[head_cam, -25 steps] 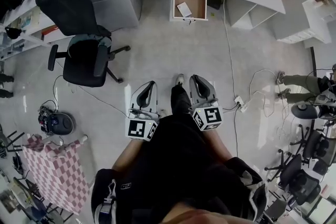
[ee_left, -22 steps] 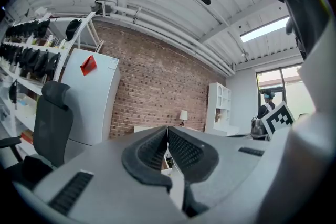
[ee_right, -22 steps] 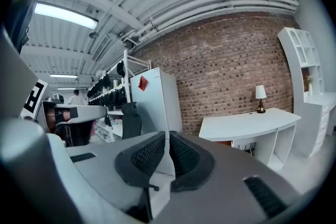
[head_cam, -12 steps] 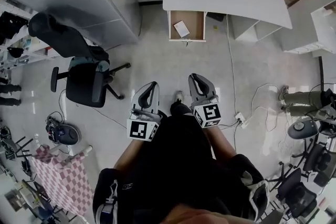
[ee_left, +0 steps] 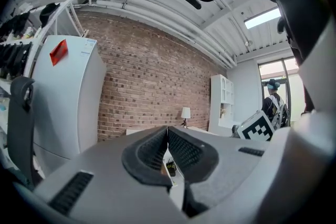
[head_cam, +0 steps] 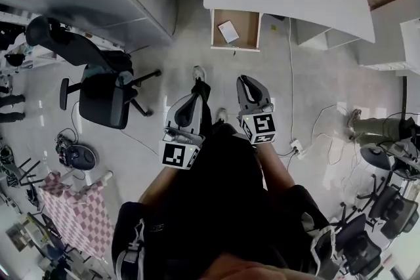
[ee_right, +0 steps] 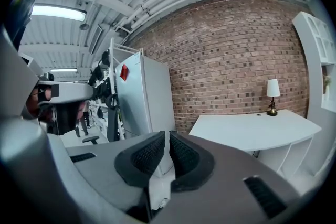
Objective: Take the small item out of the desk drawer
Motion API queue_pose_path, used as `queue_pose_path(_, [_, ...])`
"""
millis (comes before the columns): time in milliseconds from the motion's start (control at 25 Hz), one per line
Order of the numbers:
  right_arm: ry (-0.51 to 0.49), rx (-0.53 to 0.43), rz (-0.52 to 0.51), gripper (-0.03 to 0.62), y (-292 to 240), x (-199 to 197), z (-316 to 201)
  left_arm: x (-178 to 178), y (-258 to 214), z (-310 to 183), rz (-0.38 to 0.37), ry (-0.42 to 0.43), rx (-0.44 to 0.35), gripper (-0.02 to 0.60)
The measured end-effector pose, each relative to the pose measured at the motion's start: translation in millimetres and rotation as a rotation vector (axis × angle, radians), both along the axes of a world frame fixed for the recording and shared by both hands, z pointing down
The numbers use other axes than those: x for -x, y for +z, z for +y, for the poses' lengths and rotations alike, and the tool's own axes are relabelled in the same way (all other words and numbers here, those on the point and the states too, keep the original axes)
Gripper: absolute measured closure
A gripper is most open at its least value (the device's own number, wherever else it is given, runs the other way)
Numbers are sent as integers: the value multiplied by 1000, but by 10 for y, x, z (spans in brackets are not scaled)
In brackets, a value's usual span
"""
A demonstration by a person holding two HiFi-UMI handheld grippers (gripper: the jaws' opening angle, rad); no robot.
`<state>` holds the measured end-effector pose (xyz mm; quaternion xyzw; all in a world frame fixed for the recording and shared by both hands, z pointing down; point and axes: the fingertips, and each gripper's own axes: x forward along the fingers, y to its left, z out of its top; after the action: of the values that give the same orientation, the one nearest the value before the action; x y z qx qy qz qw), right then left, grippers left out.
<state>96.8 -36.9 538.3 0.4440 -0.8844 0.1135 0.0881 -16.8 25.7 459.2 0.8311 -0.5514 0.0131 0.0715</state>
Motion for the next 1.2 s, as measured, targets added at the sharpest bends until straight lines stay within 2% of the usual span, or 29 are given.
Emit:
queue_pose_path(400, [9,67,72,546,381,246,-1095,194,207,-1230,34,42,17,572])
queue_pose_path(640, [-22,204,191,539,1086,541,-1753,504,468,-2002,25,51,90,572])
queue_pose_path(800, [-48,299,287,433,1850,661,-2192,637,721,-2444,-23,71,112,572])
queue_pose_path(880, [-63,351,328,379,2212,701,-2365,684,805,-2614,5,55,120,572])
queue_pose_path(960, [-71,399,371,359,2549,738,-2536,718,845,-2790,30,44,111,572])
queue_pose_path(1080, [-71,475,437,318,3066,765,-2737,752,1003,-2969,-10,60,123,572])
queue_pose_path(1200, [-69,520,486,303,3615,786,-2889,788,1186,-3096,4,48,133,572])
